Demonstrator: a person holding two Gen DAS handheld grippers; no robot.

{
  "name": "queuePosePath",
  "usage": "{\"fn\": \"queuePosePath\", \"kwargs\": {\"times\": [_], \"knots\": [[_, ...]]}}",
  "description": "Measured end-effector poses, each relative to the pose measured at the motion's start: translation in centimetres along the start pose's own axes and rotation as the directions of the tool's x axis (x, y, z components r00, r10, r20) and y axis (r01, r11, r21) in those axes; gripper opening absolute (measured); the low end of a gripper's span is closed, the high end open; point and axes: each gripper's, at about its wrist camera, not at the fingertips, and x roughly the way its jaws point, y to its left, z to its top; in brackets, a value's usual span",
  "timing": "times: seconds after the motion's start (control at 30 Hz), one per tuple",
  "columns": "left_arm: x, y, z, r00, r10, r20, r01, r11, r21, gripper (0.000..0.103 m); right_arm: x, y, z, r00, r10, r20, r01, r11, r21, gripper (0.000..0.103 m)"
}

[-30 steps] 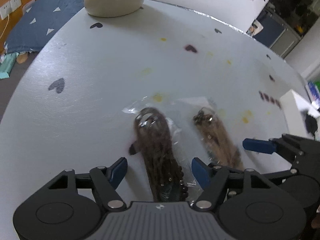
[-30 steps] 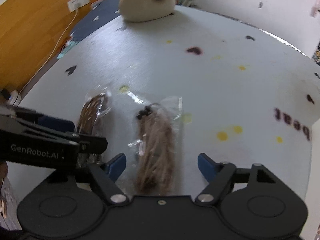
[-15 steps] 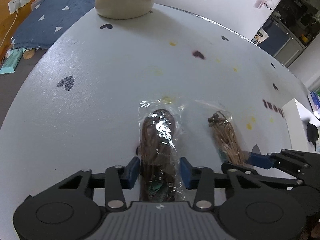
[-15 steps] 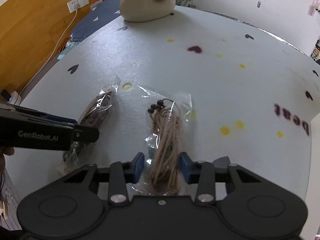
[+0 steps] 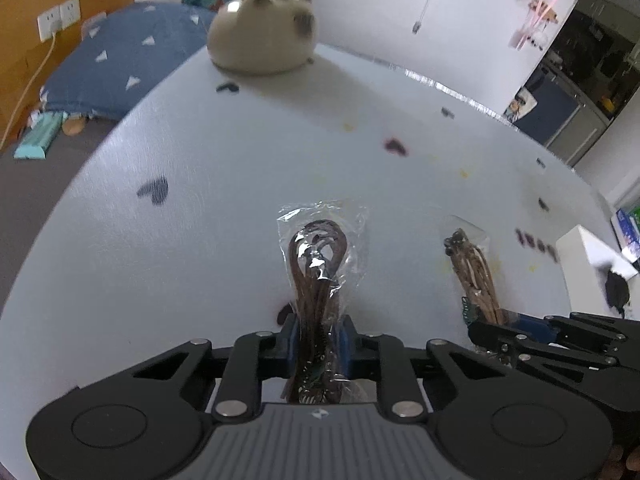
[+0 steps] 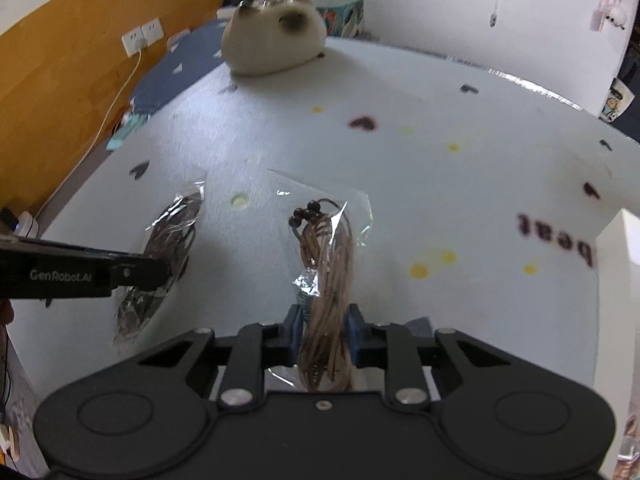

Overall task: Organize soft objects
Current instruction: 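Carry both bagged cords with both tools over the box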

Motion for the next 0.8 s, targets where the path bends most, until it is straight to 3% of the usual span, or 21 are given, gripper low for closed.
{"fn": "queuePosePath", "kwargs": {"times": [0.43,0.8], "knots": [[-3.6,-5.6,2.2,0.987,-0.074,0.145,0.063,0.995,0.082,0.021,-5.8,-3.2,1.1,0.982,-0.053,0.184,0.037,0.995,0.091,0.022],[-2.7,-14.6,2.8,0.973,-0.179,0.143,0.154,0.973,0.172,0.021,-10.5,-10.3,-0.1,0.956,-0.14,0.258,0.091,0.977,0.194,0.022]]}}
